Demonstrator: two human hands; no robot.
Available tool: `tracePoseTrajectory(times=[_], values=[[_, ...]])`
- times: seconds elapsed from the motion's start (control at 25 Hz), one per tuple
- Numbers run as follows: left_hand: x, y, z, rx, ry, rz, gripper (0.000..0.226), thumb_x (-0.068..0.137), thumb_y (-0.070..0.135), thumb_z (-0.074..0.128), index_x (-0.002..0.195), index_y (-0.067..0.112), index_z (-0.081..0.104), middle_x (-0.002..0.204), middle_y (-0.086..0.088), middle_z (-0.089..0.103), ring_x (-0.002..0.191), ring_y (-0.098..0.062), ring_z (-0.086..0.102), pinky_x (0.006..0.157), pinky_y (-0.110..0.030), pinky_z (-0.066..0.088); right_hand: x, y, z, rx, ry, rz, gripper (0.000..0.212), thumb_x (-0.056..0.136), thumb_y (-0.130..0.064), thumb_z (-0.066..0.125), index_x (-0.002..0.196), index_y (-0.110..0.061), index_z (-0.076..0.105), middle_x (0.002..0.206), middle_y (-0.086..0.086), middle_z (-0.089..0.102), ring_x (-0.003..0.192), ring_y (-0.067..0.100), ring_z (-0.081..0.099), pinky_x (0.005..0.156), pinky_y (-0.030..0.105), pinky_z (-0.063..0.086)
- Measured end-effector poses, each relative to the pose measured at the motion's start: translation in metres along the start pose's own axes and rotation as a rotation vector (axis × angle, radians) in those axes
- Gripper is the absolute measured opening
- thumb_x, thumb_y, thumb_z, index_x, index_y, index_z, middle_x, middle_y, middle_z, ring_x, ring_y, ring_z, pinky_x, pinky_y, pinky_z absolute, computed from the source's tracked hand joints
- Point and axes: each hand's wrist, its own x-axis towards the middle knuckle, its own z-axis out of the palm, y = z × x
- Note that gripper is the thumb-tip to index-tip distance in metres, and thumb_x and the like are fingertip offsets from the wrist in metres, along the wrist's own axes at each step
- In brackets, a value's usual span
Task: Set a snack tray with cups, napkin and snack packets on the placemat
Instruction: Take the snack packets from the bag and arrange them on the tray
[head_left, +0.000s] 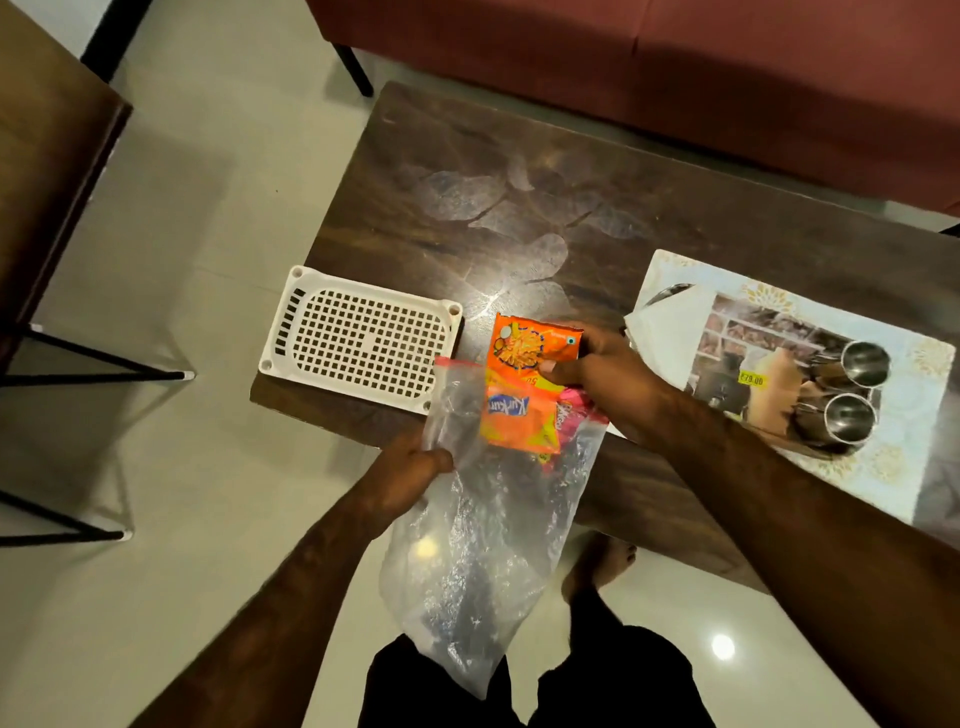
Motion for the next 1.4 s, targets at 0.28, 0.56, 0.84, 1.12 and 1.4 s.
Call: tracePoseTrajectory(times=[0.28, 0.56, 0.84, 1.12, 1.4], values=[[0.054, 0.033, 0.032, -0.028, -0.022, 0.071, 0.028, 0.089, 0.012, 0.065, 0.115, 0.016, 0.074, 0.095, 0.001, 0.078, 0.096, -0.022, 0.072, 0.074, -0.027, 0.052, 0.033, 0.023, -0.01, 0.079, 0.152, 0.028, 0.035, 0.097, 0.004, 0.064, 0.128, -0.012, 0.064, 0.123, 0.014, 0.073, 0.092, 0.022, 0.074, 0.083, 0.033, 0.064], [0.094, 0.045, 0.01, -0.091, 0.197, 0.119, 0.022, 0.085, 0.015, 0.063, 0.104, 0.011, 0.075, 0.095, -0.006, 0.076, 0.088, -0.025, 0.07, 0.083, -0.042, 0.055, 0.072, 0.012, -0.024, 0.369, 0.413, -0.055, 0.033, 0.097, 0.005, 0.06, 0.125, -0.009, 0.066, 0.128, 0.016, 0.072, 0.12, 0.04, 0.07, 0.104, 0.055, 0.056], [0.065, 0.002, -0.037, -0.62, 0.324, 0.153, 0.039, 0.083, -0.005, 0.055, 0.059, 0.019, 0.075, 0.062, 0.01, 0.071, 0.062, -0.01, 0.07, 0.066, -0.028, 0.062, 0.078, 0.041, -0.028, 0.243, 0.511, -0.068, 0.027, 0.097, 0.003, 0.057, 0.108, -0.022, 0.06, 0.121, 0.011, 0.071, 0.12, 0.035, 0.07, 0.105, 0.054, 0.056], [0.076, 0.02, -0.016, -0.629, 0.266, 0.239, 0.016, 0.091, 0.008, 0.069, 0.084, 0.022, 0.075, 0.075, 0.006, 0.074, 0.081, -0.023, 0.07, 0.083, -0.052, 0.058, 0.098, 0.052, -0.005, 0.137, 0.445, 0.036, 0.056, 0.1, -0.012, 0.062, 0.153, -0.013, 0.042, 0.143, 0.014, 0.061, 0.127, 0.031, 0.064, 0.11, 0.048, 0.052], [0.073, 0.042, 0.018, -0.64, 0.13, 0.331, 0.029, 0.09, -0.003, 0.065, 0.118, 0.001, 0.062, 0.109, -0.025, 0.072, 0.099, -0.047, 0.071, 0.086, -0.068, 0.055, 0.041, 0.003, 0.003, 0.26, 0.126, -0.142, 0.047, 0.107, -0.028, 0.056, 0.153, -0.025, 0.045, 0.13, -0.002, 0.064, 0.107, 0.011, 0.071, 0.082, 0.032, 0.054]])
